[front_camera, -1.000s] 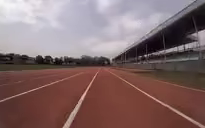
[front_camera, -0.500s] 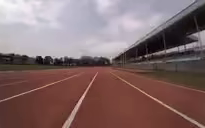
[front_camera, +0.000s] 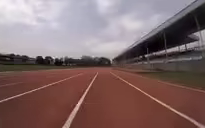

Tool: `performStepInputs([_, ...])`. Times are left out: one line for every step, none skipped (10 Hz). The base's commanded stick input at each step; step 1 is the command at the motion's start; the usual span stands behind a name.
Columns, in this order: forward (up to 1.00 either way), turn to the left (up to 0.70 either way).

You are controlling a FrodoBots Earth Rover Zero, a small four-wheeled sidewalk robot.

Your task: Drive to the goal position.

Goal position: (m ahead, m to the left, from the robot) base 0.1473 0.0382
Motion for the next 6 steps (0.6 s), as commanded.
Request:
performStepInputs([0.45,0.01])
performStepInputs([0.45,0.01])
performStepInputs([0.45,0.01])
performStepInputs([0.45,0.01])
performStepInputs([0.45,0.01])
performStepInputs([0.45,0.01])
